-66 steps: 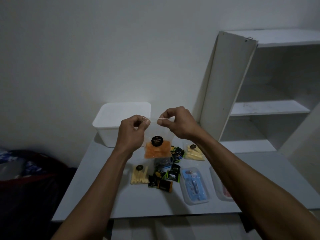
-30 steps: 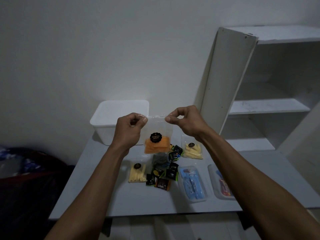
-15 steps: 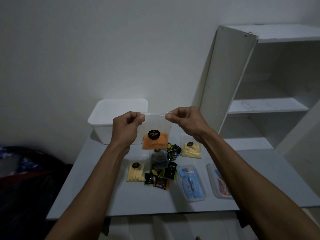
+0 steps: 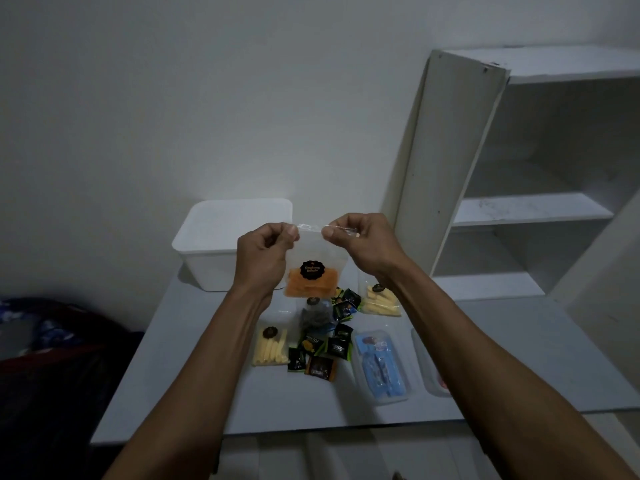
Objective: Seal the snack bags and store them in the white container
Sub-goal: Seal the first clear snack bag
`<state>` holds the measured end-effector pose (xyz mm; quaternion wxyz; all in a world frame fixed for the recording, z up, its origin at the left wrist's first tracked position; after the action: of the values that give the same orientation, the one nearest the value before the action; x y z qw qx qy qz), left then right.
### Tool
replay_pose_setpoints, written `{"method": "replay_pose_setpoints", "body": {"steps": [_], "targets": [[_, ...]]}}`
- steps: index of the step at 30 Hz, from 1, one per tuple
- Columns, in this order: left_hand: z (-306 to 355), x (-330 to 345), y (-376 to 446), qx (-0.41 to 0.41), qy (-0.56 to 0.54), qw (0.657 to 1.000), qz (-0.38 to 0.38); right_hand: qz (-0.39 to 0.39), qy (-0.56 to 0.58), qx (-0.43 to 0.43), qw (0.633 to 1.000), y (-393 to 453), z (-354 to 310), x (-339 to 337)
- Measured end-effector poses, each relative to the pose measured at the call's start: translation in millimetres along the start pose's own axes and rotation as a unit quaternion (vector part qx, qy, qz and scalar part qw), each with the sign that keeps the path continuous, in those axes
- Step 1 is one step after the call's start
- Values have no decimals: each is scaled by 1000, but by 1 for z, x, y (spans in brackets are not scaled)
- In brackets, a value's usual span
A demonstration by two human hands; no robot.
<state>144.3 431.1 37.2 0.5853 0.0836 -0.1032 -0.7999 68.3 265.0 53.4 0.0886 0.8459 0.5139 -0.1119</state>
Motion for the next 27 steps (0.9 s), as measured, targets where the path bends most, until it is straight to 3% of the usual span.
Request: {"method": "replay_pose_setpoints", "body": {"steps": [5, 17, 19, 22, 27], "targets": [[4, 6, -1, 34, 24, 999, -30, 5, -17, -12, 1000, -4, 0, -2], [0, 3, -6, 30, 51, 995, -78, -160, -103, 27, 981, -2, -21, 4], [-2, 0, -7, 36, 76, 996, -43, -152, -115, 28, 981, 0, -18, 7], [-3, -7, -11, 6, 106, 991, 76, -97, -101, 27, 990, 2, -9, 14], [-8, -1, -16, -84, 111, 987, 80, -69, -102, 25, 992, -2, 2, 35]]}}
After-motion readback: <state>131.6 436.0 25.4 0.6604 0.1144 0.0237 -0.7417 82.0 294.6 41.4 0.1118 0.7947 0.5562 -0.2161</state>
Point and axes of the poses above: each hand's wrist, its own y-axis towards the middle knuckle, its own x-axis out of the palm, z = x × y, the point moved 5 cm from there along y, towards the middle knuckle, and after that the axes turned 6 degrees about x, right-handed, at the moved point
